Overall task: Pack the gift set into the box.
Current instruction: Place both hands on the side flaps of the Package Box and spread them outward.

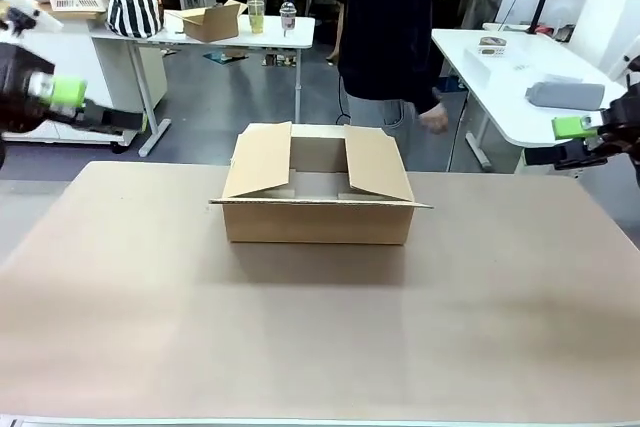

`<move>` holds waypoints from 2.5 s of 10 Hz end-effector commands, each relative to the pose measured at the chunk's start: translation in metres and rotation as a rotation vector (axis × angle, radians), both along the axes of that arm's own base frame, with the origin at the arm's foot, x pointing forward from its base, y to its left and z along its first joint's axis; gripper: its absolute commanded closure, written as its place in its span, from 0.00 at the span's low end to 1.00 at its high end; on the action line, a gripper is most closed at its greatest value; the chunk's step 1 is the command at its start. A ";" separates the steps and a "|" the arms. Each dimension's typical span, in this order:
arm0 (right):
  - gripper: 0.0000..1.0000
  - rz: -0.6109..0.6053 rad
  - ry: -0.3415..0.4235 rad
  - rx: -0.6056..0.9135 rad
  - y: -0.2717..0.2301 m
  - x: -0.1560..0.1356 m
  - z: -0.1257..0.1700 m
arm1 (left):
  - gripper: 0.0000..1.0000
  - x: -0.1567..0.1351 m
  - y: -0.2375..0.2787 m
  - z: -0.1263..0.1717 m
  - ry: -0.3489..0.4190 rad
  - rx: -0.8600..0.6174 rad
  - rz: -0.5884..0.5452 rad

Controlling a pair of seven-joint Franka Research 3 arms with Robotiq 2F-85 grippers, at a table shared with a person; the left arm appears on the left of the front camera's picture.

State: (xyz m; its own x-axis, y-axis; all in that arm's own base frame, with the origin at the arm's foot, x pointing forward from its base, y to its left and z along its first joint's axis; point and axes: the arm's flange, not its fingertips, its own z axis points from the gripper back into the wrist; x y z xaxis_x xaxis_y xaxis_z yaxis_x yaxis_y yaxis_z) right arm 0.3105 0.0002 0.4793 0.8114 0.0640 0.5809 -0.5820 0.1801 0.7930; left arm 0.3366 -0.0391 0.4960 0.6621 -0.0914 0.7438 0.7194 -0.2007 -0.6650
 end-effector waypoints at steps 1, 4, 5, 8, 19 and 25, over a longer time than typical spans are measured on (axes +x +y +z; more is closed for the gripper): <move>0.00 0.003 -0.015 0.006 0.001 0.002 0.002 | 0.00 0.032 -0.024 0.027 0.186 0.088 0.043; 0.00 0.003 -0.015 0.006 0.001 0.002 0.002 | 0.00 0.102 -0.074 0.040 0.527 0.380 0.173; 0.00 0.003 -0.015 0.006 0.001 0.002 0.002 | 0.00 0.124 -0.094 0.041 0.606 0.485 0.219; 0.00 0.003 -0.015 0.006 0.001 0.002 0.002 | 0.00 0.190 -0.170 0.027 0.683 0.899 0.359; 0.00 0.003 -0.015 0.006 0.001 0.002 0.002 | 0.00 0.211 -0.271 -0.034 0.718 1.362 1.225; 0.00 0.003 -0.015 0.006 0.001 0.002 0.002 | 0.00 0.250 -0.316 -0.044 0.510 1.703 1.522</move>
State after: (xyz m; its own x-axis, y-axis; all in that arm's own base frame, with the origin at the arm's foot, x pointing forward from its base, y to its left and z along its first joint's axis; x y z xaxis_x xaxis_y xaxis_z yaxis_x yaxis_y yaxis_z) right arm 0.3107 0.0000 0.4790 0.8128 0.0653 0.5788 -0.5799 0.1833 0.7938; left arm 0.5761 -0.3271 0.4454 0.8308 0.3192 0.4558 -0.4273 0.8908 0.1549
